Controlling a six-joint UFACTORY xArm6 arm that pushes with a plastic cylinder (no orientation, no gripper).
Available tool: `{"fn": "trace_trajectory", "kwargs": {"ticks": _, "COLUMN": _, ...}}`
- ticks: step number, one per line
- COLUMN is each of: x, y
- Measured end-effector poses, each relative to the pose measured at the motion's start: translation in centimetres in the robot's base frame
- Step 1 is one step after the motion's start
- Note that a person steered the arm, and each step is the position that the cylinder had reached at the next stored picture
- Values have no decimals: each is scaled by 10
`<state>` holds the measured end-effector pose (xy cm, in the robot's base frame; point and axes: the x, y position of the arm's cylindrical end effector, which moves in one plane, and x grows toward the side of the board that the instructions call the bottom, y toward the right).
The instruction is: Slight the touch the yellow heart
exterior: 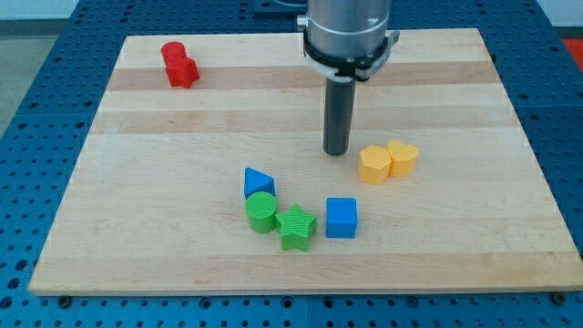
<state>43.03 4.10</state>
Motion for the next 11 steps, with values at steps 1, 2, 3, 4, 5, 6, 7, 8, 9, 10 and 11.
{"fn": "trace_trajectory", "kwargs": {"ticks": 1, "x": -7, "y": 13}}
{"fn": "trace_trajectory", "kwargs": {"ticks": 2, "x": -7, "y": 39}}
{"fn": "trace_trajectory", "kwargs": {"ticks": 3, "x": -7, "y": 61}}
{"fn": "trace_trajectory", "kwargs": {"ticks": 4, "x": -7, "y": 72}}
{"fn": "trace_trajectory", "kwargs": {"ticks": 5, "x": -5, "y": 74}}
{"fn": "trace_trajectory", "kwargs": {"ticks": 6, "x": 3, "y": 81}}
{"fn": "trace_trajectory", "kwargs": {"ticks": 7, "x": 14, "y": 101}}
{"fn": "trace_trajectory", "kwargs": {"ticks": 8, "x": 25, "y": 116}}
{"fn": "trace_trajectory", "kwargs": {"ticks": 9, "x": 26, "y": 117}}
{"fn": "trace_trajectory", "kwargs": {"ticks": 10, "x": 26, "y": 116}}
{"fn": "trace_trajectory", "kwargs": {"ticks": 11, "x": 26, "y": 108}}
